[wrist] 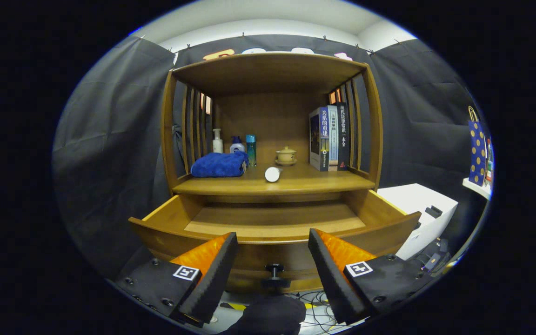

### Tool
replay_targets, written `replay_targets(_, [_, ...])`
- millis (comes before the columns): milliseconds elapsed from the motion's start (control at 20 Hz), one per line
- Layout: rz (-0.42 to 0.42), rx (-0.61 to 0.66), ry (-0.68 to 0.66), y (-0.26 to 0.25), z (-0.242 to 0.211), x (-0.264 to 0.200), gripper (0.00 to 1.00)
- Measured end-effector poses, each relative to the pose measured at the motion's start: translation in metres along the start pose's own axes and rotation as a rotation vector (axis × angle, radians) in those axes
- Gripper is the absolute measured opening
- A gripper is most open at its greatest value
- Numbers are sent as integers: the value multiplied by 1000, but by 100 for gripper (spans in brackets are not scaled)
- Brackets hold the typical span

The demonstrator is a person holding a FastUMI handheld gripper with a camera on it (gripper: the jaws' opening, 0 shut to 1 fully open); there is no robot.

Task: Pull open the drawer, take out the items inside it, and place them on the countertop above the cabinet.

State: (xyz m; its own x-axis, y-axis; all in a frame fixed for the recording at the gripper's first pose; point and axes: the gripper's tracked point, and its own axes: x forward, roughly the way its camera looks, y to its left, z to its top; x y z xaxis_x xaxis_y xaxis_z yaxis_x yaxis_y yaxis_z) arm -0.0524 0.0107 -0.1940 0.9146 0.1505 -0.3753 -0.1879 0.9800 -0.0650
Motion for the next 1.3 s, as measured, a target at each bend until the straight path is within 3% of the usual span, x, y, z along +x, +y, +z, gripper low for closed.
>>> replay_targets(650, [-32,6,58,1,-31,24,99])
replay_targets(1300, [-33,-30,65,0,-14,65,99])
